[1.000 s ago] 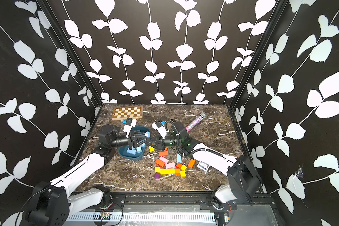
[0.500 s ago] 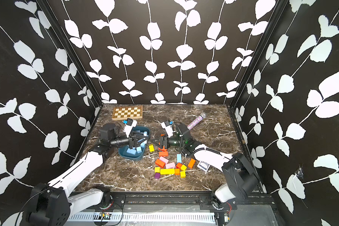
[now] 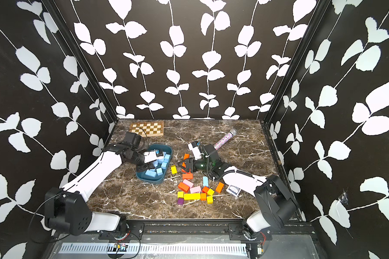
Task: Pick out the blue building blocks
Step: Place the building block in the storage box.
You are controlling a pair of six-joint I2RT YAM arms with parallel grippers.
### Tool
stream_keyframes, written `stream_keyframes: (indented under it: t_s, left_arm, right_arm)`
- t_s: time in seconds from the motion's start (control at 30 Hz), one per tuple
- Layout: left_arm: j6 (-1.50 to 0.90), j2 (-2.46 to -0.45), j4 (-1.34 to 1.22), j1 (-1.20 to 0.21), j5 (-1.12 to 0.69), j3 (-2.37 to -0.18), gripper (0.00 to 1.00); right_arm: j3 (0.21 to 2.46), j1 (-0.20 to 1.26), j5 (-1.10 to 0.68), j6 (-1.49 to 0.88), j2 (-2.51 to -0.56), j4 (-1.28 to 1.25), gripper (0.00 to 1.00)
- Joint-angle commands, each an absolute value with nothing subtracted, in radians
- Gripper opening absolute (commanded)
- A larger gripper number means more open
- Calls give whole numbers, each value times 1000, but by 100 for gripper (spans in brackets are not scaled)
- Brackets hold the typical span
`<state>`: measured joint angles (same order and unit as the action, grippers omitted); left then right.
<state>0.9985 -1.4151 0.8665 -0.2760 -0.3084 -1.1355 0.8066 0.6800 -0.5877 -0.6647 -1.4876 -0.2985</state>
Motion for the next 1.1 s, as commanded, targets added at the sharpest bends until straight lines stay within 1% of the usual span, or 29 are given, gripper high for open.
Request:
stream_keyframes:
  t_s: [0.0, 0.03, 0.13, 0.27, 0.37, 0.47, 0.53, 0.63, 0.9, 0.97, 1.07]
  left_arm:
    - [805, -1461, 936, -274, -243, -1199, 10]
    - [687, -1468, 912, -275, -238, -1183, 9]
    - [463, -1466, 831, -274, -230, -1114, 8]
    - [243, -1494, 764, -274, -181, -1101, 7]
    - [145, -1529, 741, -274, -176, -1105, 8]
    - [95, -1550, 696, -273, -156, -1087, 9]
    - [81, -1559, 671, -274, -141, -1075, 14]
    - [78, -1570, 649, -273, -112, -1062, 16]
    - [71, -1598, 619, -274, -97, -1059, 19]
    - [69, -1604, 618, -275, -94, -1059, 23]
    - [65, -1612, 618, -275, -88, -1061, 34]
  right_arm:
    - [827, 681, -566, -652, -1465, -254, 58]
    - [823, 681, -562, -656, -1459, -253, 58]
    - [805, 681, -548, -668, -1447, -268, 58]
    - [784, 681, -544, -676, -1447, -279, 58]
    - [780, 681, -539, -675, -1448, -280, 58]
    - [781, 681, -537, -677, -1450, -279, 58]
    - [778, 681, -535, -680, -1448, -279, 58]
    - [772, 681, -529, -678, -1441, -279, 58]
    - [771, 681, -529, -692, -1443, -275, 57]
    - [770, 681, -532, -695, -1443, -273, 57]
    - [770, 681, -531, -697, -1442, -269, 57]
